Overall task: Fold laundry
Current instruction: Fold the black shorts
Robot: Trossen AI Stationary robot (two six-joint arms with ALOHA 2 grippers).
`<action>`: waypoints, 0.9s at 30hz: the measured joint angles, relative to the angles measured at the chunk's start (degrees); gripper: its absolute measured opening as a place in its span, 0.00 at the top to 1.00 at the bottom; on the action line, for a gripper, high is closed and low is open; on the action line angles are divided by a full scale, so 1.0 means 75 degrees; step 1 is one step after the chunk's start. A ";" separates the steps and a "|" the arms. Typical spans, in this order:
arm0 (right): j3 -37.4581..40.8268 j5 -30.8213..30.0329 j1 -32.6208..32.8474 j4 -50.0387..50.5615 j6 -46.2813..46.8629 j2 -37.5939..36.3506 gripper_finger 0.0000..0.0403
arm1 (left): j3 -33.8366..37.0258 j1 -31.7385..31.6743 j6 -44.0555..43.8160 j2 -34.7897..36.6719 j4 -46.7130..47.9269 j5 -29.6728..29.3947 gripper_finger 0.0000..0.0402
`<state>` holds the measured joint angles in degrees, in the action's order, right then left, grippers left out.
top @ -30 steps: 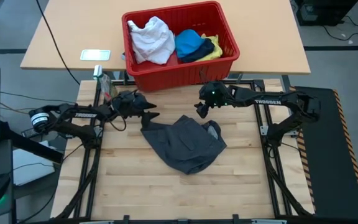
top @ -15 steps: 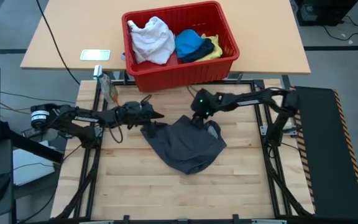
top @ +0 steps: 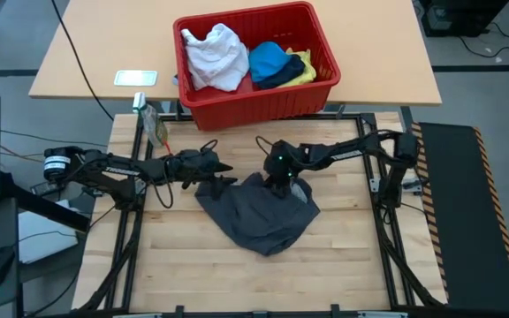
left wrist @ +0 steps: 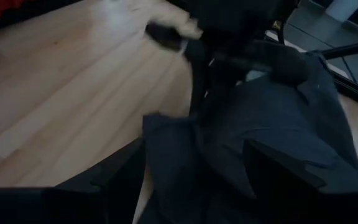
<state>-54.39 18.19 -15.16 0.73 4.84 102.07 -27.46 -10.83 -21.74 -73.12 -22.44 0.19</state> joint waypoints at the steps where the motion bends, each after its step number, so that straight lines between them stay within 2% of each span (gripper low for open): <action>1: 0.0000 -0.0332 0.0093 -0.0038 -0.0136 -0.0232 0.95 | 0.0000 -0.0034 0.0046 0.0000 -0.0001 0.0000 0.33; 6: 0.0000 -0.1949 0.0644 -0.0079 -0.1236 -0.1506 0.97 | 0.0000 -0.0085 0.0253 -0.0003 -0.0093 0.0001 0.33; 11: -0.0006 -0.2109 0.1077 -0.0163 -0.2164 -0.2473 0.97 | 0.0000 -0.0085 0.0660 -0.0006 -0.0824 0.0003 0.33; 17: -0.0006 -0.2754 0.1375 -0.0244 -0.2806 -0.2769 0.97 | 0.0000 -0.0076 0.1051 -0.0003 -0.1856 0.0213 0.33; 20: -0.0006 -0.3626 0.1418 -0.0383 -0.2700 -0.2719 0.97 | -0.0003 -0.0076 0.1071 0.0000 -0.1844 0.0536 0.33; 22: -0.0006 -0.4551 0.1423 -0.0565 -0.2154 -0.2653 0.96 | -0.0003 -0.0070 0.1070 0.0003 -0.1468 0.0552 0.36; 24: -0.0006 -0.5335 0.1414 -0.0545 -0.1605 -0.2625 0.92 | -0.0003 -0.0078 0.1066 0.0003 -0.1045 0.0461 0.41; 27: -0.0010 -0.5674 0.1439 -0.0251 -0.1220 -0.2632 0.84 | -0.0003 -0.0088 0.0967 0.0003 -0.0602 0.0052 0.53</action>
<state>-54.46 -24.37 -4.37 -1.15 -4.30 82.33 -27.49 -11.49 -14.48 -73.10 -26.95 0.57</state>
